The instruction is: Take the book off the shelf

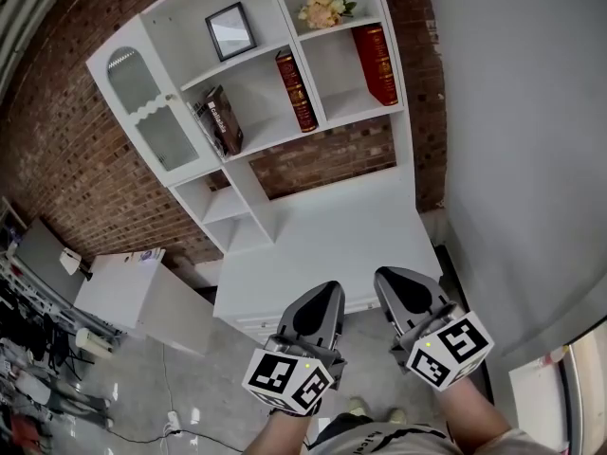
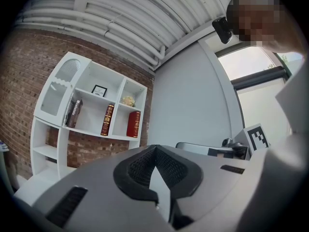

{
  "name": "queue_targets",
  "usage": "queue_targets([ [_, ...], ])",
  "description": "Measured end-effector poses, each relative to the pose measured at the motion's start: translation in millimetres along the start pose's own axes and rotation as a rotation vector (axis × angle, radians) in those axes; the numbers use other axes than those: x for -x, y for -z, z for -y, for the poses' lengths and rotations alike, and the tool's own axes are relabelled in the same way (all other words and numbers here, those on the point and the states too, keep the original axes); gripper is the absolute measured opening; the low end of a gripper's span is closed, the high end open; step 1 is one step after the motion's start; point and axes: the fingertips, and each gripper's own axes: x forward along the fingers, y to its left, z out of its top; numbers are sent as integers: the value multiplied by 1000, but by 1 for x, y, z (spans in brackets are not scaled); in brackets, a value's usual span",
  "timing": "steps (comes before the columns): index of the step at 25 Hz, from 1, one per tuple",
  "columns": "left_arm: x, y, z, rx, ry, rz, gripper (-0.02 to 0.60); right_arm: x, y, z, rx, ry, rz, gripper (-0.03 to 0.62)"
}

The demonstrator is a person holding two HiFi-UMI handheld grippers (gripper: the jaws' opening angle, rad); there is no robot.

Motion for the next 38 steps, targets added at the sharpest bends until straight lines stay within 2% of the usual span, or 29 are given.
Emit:
queue_targets([
  [8, -5, 3, -14, 13, -4, 10, 12, -14, 6, 1, 7, -7, -20, 18],
  [15, -19, 11, -51, 46, -8, 12, 12, -48, 20, 8, 20, -2, -41, 18],
  [22, -52, 14, -104, 64, 15, 8, 12, -103, 34, 24, 25, 19, -51, 18],
  [31, -103, 7, -194, 80, 53, 8, 12, -206, 55, 48, 67, 53, -70, 19],
  [38, -138, 4, -252, 81, 84, 10, 12, -270, 65, 71, 121, 114, -62, 18],
])
